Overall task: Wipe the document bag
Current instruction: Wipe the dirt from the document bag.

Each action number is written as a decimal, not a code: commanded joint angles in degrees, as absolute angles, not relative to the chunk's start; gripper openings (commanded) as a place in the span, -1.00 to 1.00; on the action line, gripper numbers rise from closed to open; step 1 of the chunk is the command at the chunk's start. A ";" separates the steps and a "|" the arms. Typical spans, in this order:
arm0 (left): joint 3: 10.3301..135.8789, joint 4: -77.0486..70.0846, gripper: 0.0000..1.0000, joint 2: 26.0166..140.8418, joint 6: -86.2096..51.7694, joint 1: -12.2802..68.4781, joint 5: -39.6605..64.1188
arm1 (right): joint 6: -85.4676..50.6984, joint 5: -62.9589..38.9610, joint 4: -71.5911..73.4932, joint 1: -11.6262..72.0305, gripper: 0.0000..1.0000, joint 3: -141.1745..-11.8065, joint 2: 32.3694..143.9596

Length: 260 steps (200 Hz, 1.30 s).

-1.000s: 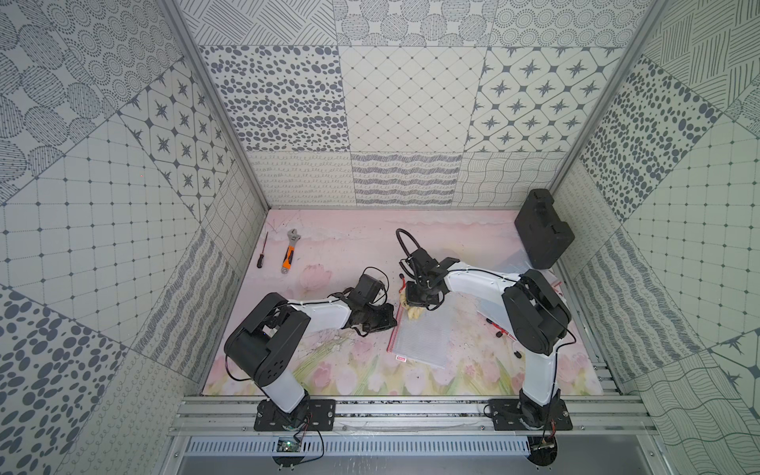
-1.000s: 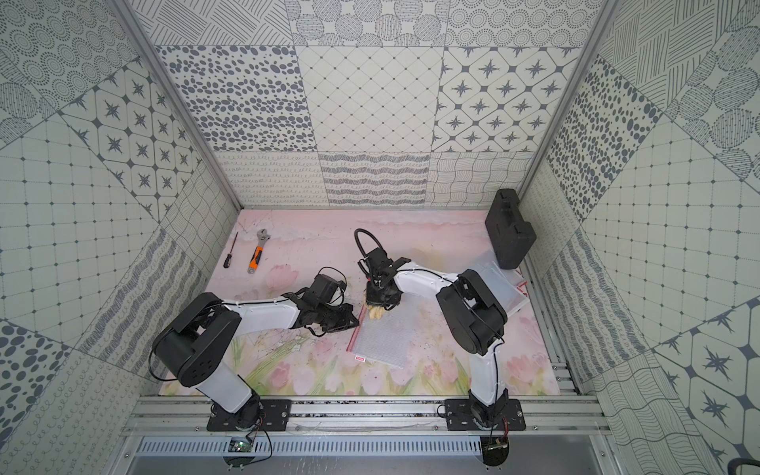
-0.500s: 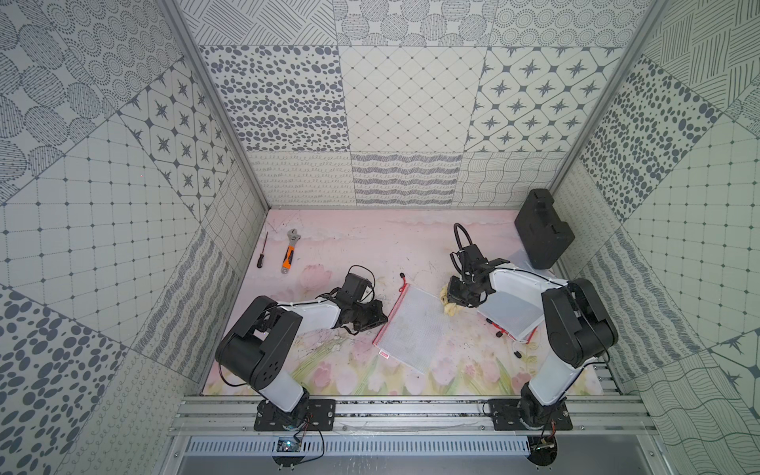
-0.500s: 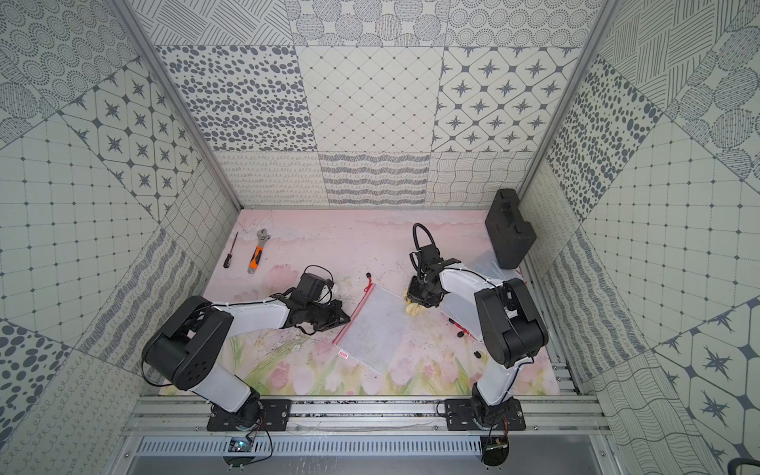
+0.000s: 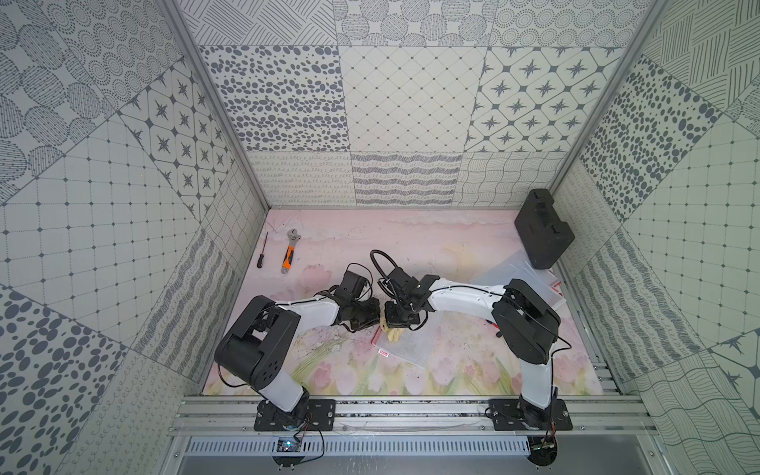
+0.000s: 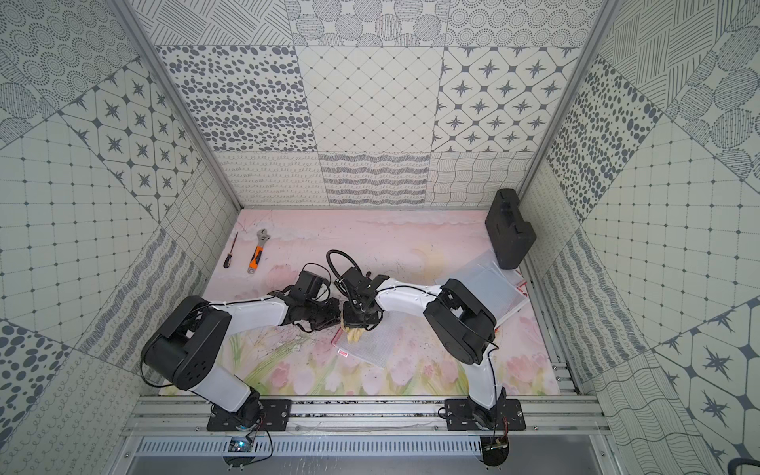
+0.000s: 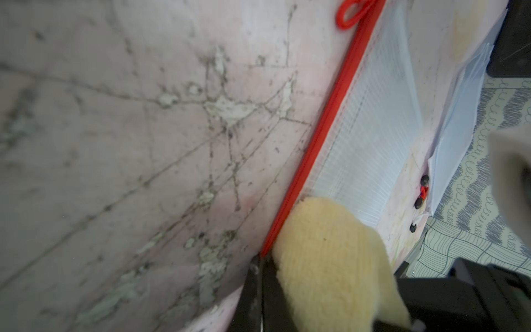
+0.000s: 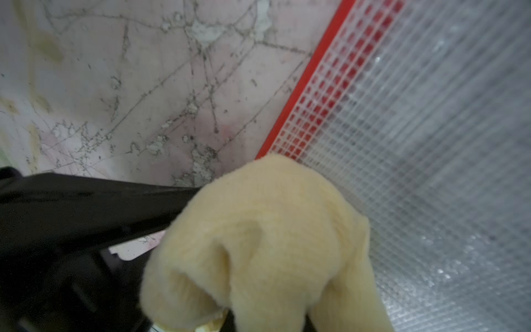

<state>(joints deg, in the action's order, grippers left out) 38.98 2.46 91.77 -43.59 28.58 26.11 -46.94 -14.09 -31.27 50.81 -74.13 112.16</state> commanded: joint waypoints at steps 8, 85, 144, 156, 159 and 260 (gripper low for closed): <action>39.74 8.70 -1.00 91.70 -43.31 28.22 20.98 | -47.69 -13.79 -31.85 43.77 -1.00 -64.08 110.19; 39.05 10.41 -1.00 89.47 -44.12 26.72 20.22 | -40.58 -7.40 -40.84 33.21 -1.00 -57.69 95.51; 42.10 11.84 -1.00 90.57 -43.81 26.72 20.13 | -47.83 -14.22 -36.14 54.65 -1.00 -76.77 110.80; 42.27 12.22 -1.00 90.37 -43.65 26.72 19.81 | -48.88 -13.71 -34.79 54.29 -1.00 -74.98 111.87; 42.28 12.32 -1.00 90.33 -43.64 26.72 19.74 | -49.05 -13.48 -34.65 53.97 -1.00 -74.43 112.04; 41.39 12.26 -1.00 90.29 -42.97 26.72 19.14 | -39.76 -7.81 -43.68 34.86 -1.00 -56.70 90.88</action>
<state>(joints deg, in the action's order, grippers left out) 41.58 11.40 89.56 -43.31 26.94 20.60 -41.74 -9.52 -39.44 29.52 -53.08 91.57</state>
